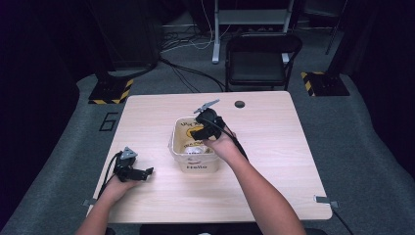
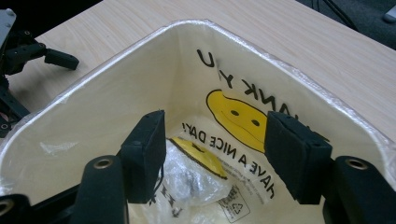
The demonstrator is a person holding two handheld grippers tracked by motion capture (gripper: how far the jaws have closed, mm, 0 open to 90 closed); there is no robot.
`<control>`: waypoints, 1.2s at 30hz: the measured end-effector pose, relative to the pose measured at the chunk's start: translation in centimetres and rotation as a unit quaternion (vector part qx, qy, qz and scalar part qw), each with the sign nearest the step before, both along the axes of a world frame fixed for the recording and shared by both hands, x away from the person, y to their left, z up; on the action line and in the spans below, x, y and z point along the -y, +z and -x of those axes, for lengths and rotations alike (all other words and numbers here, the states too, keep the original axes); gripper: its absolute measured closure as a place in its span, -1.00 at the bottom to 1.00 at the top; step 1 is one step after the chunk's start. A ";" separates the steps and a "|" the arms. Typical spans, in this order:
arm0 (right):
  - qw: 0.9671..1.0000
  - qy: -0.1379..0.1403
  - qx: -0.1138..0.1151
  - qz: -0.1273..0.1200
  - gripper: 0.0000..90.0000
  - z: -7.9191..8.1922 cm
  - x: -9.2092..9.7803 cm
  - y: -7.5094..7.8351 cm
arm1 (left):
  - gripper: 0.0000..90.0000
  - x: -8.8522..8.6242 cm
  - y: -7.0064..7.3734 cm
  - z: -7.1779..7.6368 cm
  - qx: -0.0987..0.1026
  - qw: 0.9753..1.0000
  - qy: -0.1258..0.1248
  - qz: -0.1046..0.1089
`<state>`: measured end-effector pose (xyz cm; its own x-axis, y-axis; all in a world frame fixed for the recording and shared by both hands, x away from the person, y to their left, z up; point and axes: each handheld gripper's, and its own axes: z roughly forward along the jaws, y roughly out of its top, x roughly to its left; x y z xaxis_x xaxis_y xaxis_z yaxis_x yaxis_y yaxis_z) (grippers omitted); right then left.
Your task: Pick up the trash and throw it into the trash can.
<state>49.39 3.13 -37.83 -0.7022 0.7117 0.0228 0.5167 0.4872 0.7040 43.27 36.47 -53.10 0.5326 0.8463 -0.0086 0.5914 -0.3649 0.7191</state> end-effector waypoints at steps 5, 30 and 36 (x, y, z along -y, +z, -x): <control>1.000 -0.002 0.002 0.001 -0.17 0.3 0.9 0.2 | -1.00 0.0 0.0 0.0 0.000 1.000 0.001 0.000; 0.997 -0.037 0.060 -0.019 -0.22 4.4 9.6 2.8 | -1.00 0.0 0.0 -0.1 0.000 1.000 -0.001 0.000; 0.996 -0.051 0.071 -0.020 -0.24 5.5 12.2 3.0 | -1.00 0.0 0.0 -0.1 0.001 1.000 -0.001 0.000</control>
<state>43.89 -9.07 -34.81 -0.6240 0.7804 -0.0412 0.4569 0.4071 0.7909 43.35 36.43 -53.11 0.5341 0.8454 -0.0080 0.5900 -0.3659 0.7197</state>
